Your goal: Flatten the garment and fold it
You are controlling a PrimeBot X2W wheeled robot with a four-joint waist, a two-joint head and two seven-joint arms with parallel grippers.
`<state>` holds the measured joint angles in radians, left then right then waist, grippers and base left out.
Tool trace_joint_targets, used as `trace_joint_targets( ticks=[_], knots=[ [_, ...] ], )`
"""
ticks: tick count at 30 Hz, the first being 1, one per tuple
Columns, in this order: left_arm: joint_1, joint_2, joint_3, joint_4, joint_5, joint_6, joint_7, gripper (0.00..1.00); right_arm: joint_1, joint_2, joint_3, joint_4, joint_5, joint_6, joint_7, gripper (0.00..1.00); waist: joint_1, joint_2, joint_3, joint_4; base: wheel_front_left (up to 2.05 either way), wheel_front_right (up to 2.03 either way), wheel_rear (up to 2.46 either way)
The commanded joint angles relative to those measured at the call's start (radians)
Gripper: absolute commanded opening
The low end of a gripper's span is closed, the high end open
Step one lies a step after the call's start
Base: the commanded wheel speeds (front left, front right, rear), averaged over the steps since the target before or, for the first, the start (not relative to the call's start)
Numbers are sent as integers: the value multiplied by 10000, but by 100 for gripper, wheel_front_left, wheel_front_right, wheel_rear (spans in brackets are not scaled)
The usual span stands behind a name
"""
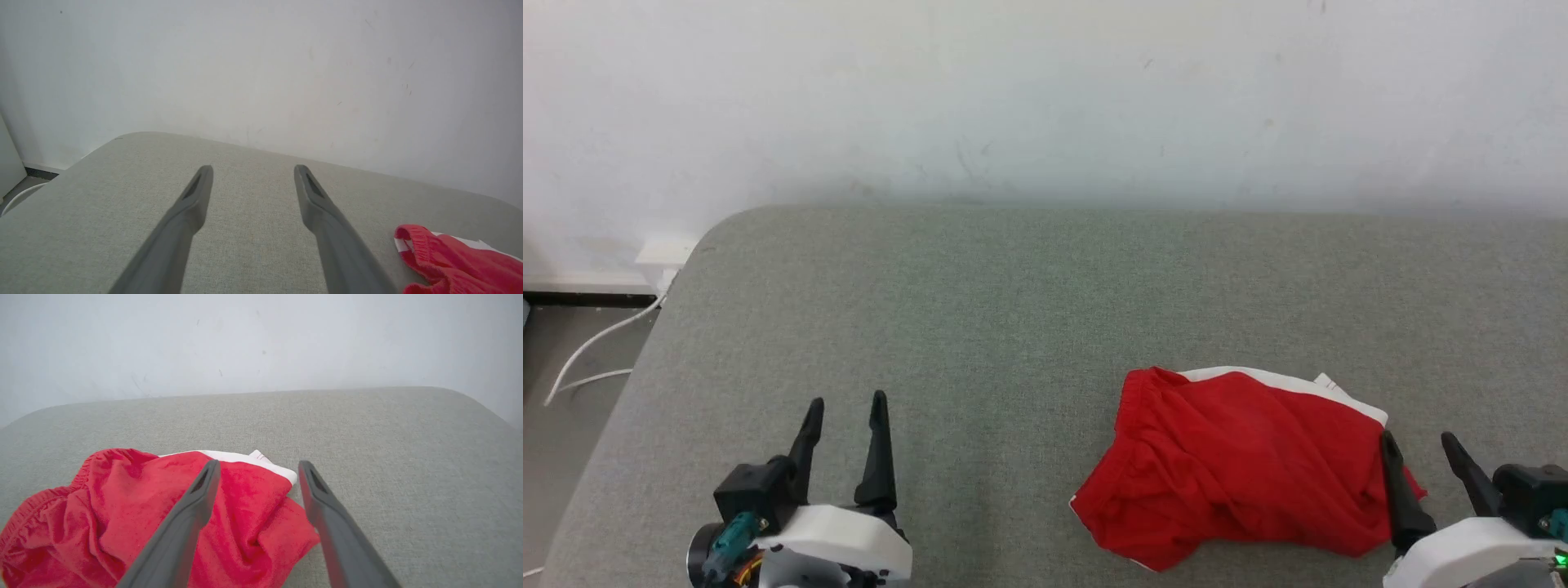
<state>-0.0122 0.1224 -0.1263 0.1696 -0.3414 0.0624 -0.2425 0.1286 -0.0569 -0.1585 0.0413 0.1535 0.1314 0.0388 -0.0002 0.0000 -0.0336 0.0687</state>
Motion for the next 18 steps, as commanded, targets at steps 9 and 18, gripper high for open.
trace_joint_targets(
  ticks=[9,18],
  knots=[
    [-273,-51,-762,17,132,-210,995,100,247,64,1374,-904,-101,-7,-648,100,2,0,-37,-205,0,0,0],
    [-1837,-523,-2800,829,-216,-1347,3537,100,137,65,2177,-1565,-498,-7,-275,100,2,0,371,-482,0,0,0]
  ],
)
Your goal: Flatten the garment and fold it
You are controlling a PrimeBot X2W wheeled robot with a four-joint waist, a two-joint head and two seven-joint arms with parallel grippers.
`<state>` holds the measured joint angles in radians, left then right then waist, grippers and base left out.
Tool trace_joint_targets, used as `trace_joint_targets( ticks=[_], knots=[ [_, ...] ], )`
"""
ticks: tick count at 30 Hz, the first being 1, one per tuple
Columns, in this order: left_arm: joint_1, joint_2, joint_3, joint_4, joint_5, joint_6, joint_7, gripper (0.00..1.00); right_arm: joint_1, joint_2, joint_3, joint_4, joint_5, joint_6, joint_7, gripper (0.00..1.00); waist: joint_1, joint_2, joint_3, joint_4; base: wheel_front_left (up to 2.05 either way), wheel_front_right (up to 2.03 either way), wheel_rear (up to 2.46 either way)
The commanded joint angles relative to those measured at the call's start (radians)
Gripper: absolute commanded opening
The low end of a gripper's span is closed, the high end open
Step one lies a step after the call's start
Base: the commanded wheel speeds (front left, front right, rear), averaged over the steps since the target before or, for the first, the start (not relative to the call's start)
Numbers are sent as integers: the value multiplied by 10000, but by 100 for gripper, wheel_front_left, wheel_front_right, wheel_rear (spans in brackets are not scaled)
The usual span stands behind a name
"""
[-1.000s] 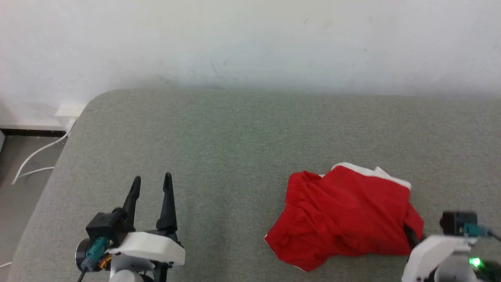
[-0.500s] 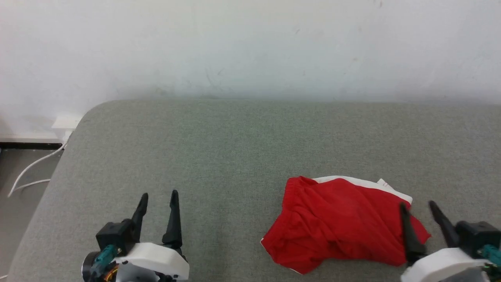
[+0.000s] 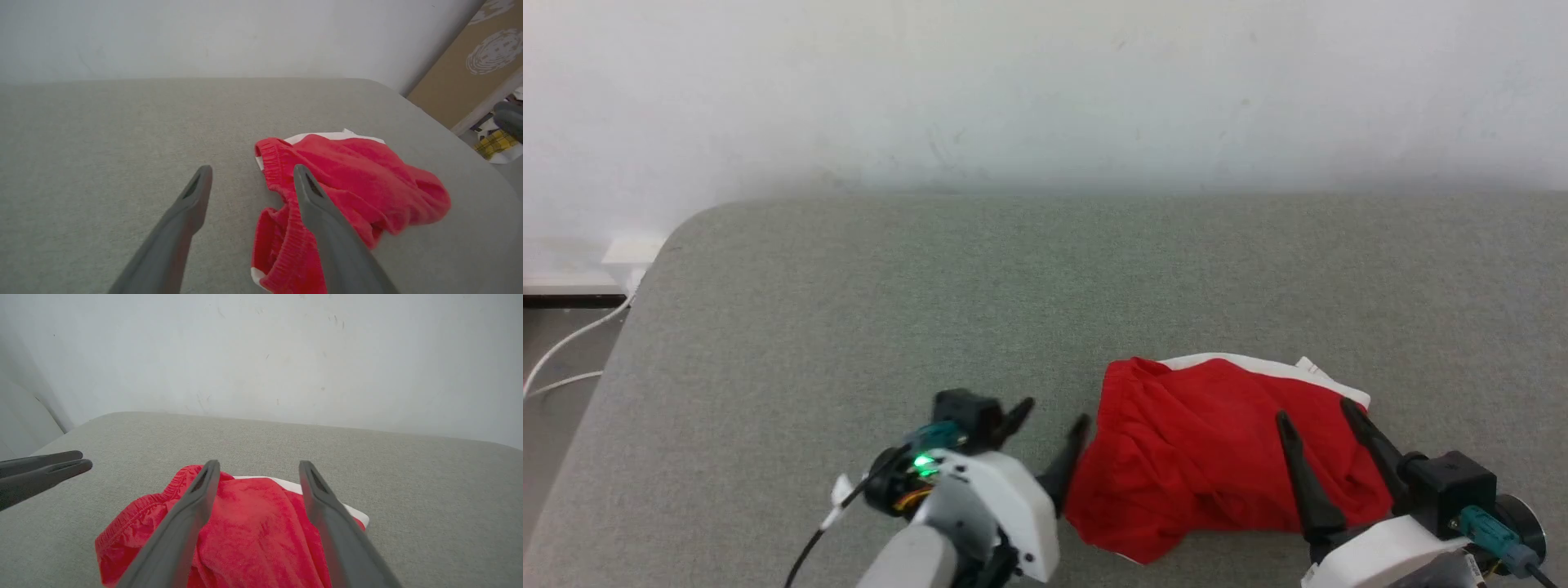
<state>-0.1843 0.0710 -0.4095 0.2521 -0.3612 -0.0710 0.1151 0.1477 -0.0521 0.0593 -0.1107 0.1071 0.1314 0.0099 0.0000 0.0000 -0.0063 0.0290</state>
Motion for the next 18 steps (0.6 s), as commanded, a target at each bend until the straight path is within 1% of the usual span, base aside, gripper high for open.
trace_joint_targets(
  ticks=[1,4,10,11,12,13,15,18],
  knots=[
    [-310,-43,-214,164,-113,-124,293,100,-91,17,29,-93,-46,-7,26,100,0,0,134,-128,0,0,0],
    [-798,-99,-770,763,-405,-321,1295,100,-162,17,114,-135,-64,-7,75,100,0,0,248,-293,0,0,0],
    [-1400,-125,-1484,1960,-924,-498,2906,100,-163,18,174,12,48,-7,65,100,0,0,327,-617,0,0,0],
    [-1464,-121,-1550,2066,-1016,-516,3039,72,-155,18,165,41,62,-7,52,100,0,0,314,-652,0,0,0],
    [-1550,-97,-1599,2085,-1062,-532,3005,7,-148,18,156,66,88,-7,41,100,0,0,304,-688,0,0,0],
    [-1647,-67,-1595,2055,-1092,-542,2849,0,-144,18,144,78,104,-7,15,100,0,0,292,-711,0,0,0],
    [-1870,48,-1529,1900,-1038,-552,2344,0,-93,18,87,131,149,-7,2,100,0,0,213,-705,0,0,0],
    [-2207,370,-1396,1516,-705,-552,1476,0,33,18,-17,178,210,-7,-8,100,0,0,111,-619,0,0,0]
  ],
)
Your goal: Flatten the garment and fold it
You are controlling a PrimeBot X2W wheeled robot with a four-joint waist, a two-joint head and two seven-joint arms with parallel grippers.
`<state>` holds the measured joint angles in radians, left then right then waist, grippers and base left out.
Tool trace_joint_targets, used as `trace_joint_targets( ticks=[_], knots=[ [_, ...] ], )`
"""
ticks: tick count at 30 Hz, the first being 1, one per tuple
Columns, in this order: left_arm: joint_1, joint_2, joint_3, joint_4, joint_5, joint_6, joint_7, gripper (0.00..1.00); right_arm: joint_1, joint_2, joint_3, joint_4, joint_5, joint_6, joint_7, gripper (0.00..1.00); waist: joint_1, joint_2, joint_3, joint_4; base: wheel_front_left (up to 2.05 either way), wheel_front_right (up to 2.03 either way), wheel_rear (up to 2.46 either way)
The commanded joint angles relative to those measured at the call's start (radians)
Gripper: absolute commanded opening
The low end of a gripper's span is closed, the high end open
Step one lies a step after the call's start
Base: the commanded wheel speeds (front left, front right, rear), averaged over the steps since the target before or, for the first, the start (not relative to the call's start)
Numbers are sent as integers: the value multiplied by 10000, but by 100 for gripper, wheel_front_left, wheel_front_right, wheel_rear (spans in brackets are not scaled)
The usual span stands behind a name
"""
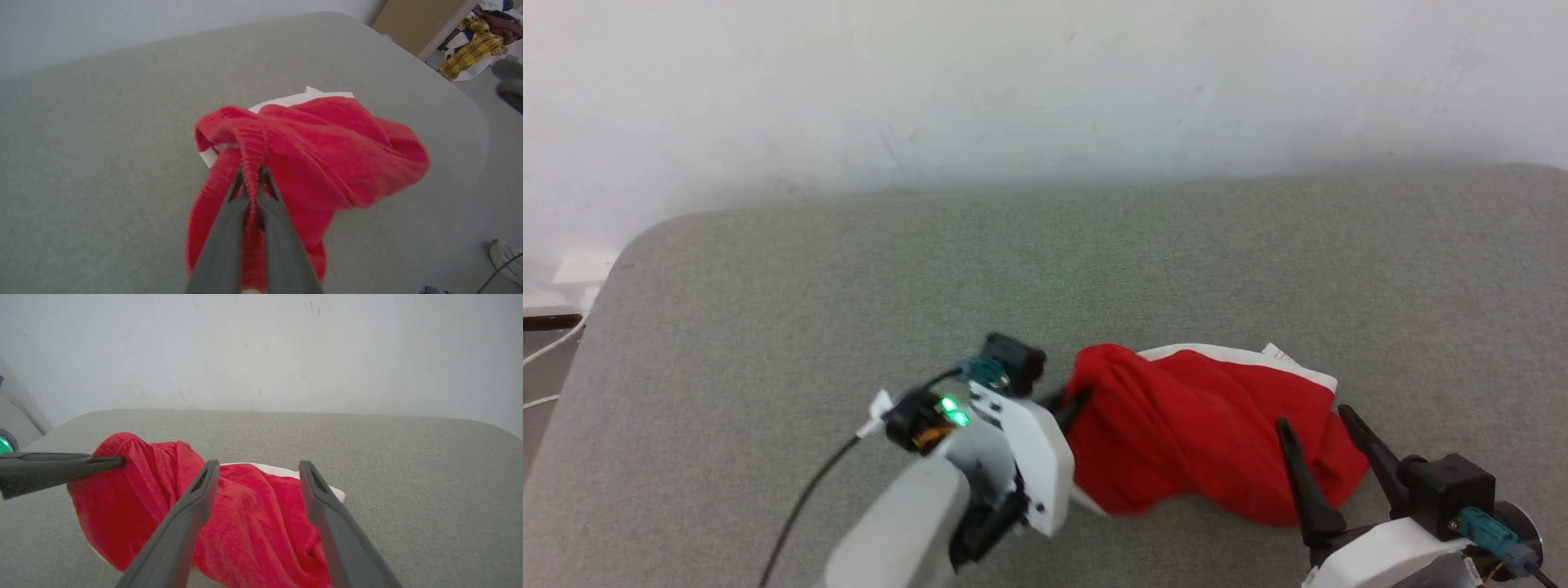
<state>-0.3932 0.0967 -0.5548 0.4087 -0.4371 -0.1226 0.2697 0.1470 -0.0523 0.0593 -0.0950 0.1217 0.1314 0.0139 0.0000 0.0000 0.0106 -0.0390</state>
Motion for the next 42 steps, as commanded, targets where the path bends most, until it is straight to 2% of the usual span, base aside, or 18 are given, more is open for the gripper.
trace_joint_targets(
  ticks=[1,6,11,15,19,20,21,26,32,36,42],
  knots=[
    [-185,249,106,-246,169,-18,-311,0,78,20,-37,41,91,-7,-41,100,0,0,-103,89,0,0,0],
    [537,1090,359,-1541,310,283,-463,0,224,20,-77,49,176,-7,-10,100,0,0,-230,234,0,0,0],
    [2919,1913,886,-2880,-274,1215,328,0,233,20,-76,2,195,-7,20,100,0,0,-189,279,0,0,0],
    [4846,2200,1257,-3432,-818,2022,800,0,268,20,-186,-16,258,-7,6,100,0,0,-158,406,0,0,0],
    [5733,2156,1478,-3592,-1301,2322,953,0,283,20,-194,-10,296,-7,29,100,0,0,-146,513,0,0,0],
    [5899,2138,1538,-3612,-1407,2400,984,59,285,20,-187,-2,297,-7,42,100,0,0,-161,542,0,0,0],
    [6006,2108,1591,-3673,-1503,2442,977,100,284,20,-177,3,291,-7,56,100,0,0,-162,561,0,0,0],
    [5613,1668,2273,-4497,-1766,2559,-222,100,224,20,-164,-15,243,-7,126,100,0,0,-177,615,0,0,0],
    [4132,1696,2395,-4611,-1453,2289,-656,100,102,20,-101,-57,244,-7,197,100,0,0,-118,480,0,0,0],
    [2948,1637,2084,-3829,-1342,2013,-216,100,55,20,-94,-6,272,-7,211,100,0,0,-88,334,0,0,0],
    [1158,1648,1361,-1925,-1411,1214,1244,100,-46,20,-21,21,253,-7,265,100,0,0,37,9,0,0,0]
  ],
)
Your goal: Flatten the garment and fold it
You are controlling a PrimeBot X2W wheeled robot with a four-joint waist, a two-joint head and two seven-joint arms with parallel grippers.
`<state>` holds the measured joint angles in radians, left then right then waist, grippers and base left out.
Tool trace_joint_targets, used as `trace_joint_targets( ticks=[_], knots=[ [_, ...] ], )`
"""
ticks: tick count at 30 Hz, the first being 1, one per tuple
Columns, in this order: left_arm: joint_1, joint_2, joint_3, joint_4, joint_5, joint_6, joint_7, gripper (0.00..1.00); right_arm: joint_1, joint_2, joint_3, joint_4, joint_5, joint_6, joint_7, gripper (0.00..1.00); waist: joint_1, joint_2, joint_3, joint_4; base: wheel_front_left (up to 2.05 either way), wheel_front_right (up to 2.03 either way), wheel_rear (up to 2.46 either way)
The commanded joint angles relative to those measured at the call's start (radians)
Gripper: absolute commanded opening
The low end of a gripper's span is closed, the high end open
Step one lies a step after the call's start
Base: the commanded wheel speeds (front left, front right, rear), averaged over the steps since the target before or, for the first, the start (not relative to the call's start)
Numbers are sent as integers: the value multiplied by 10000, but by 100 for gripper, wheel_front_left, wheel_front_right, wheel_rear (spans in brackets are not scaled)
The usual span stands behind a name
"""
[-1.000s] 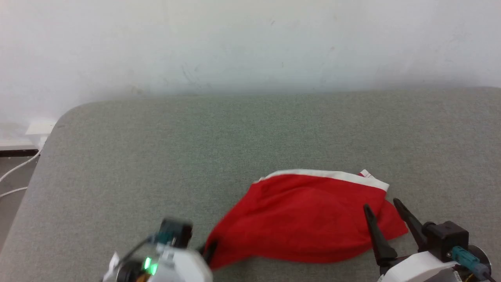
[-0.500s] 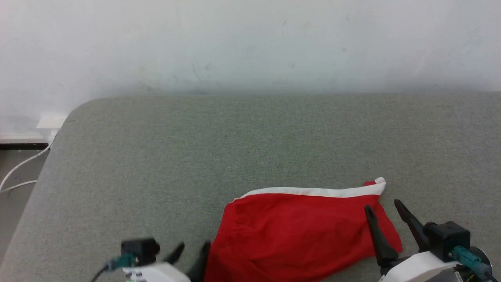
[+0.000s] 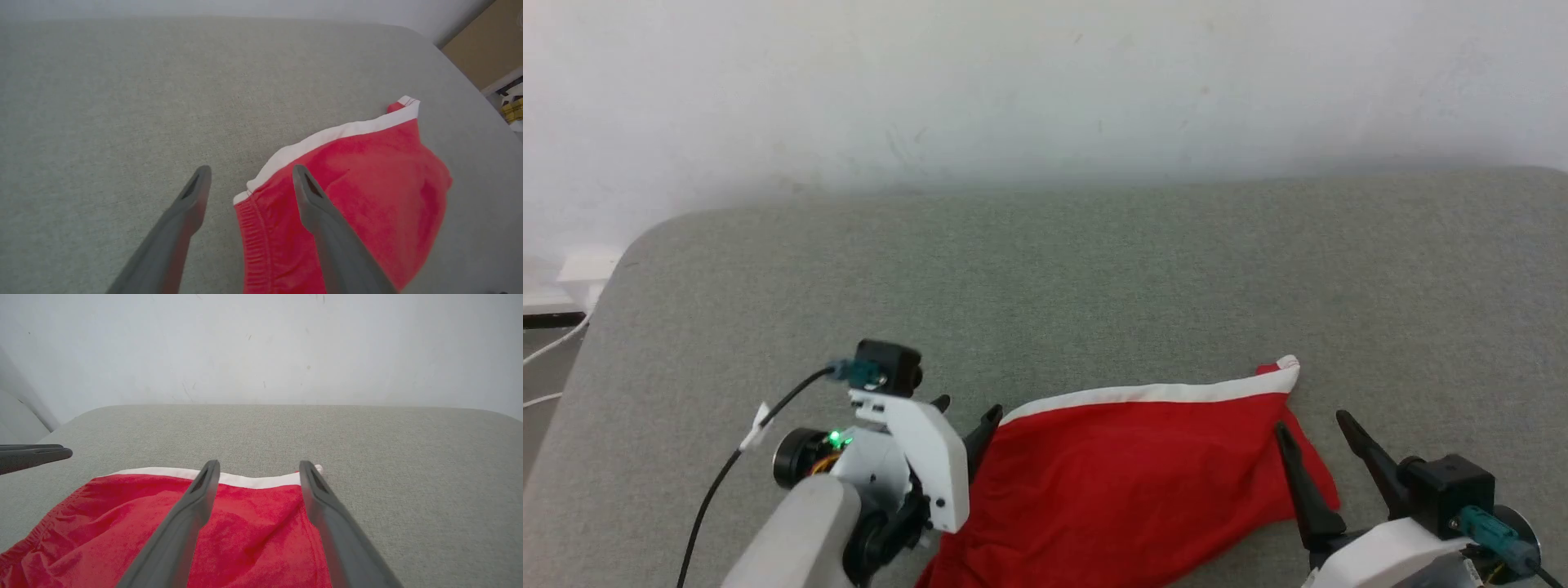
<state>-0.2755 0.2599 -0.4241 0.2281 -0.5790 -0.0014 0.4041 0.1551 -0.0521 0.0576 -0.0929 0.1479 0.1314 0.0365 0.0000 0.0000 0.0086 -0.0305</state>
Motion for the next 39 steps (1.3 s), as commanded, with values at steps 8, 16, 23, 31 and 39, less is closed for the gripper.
trace_joint_targets(
  ticks=[8,16,23,31,39],
  knots=[
    [-1597,-50,-682,2550,242,-386,1473,100,-236,18,43,25,41,-7,1,100,0,0,427,-435,0,0,0],
    [-1908,-297,-1230,4316,290,-575,2358,51,-312,18,12,203,39,-7,-80,100,0,0,521,-551,0,0,0],
    [-2406,-217,-1018,4337,659,-237,663,0,-353,18,-24,291,79,-7,-98,100,0,0,482,-423,0,0,0],
    [-2681,97,-344,5091,736,590,-822,0,-417,18,30,337,126,-7,-79,100,0,0,563,-424,0,0,0],
    [-2415,-32,-46,5922,219,229,-1489,100,-273,18,-25,491,228,-7,-128,100,0,0,300,-408,0,0,0]
  ],
)
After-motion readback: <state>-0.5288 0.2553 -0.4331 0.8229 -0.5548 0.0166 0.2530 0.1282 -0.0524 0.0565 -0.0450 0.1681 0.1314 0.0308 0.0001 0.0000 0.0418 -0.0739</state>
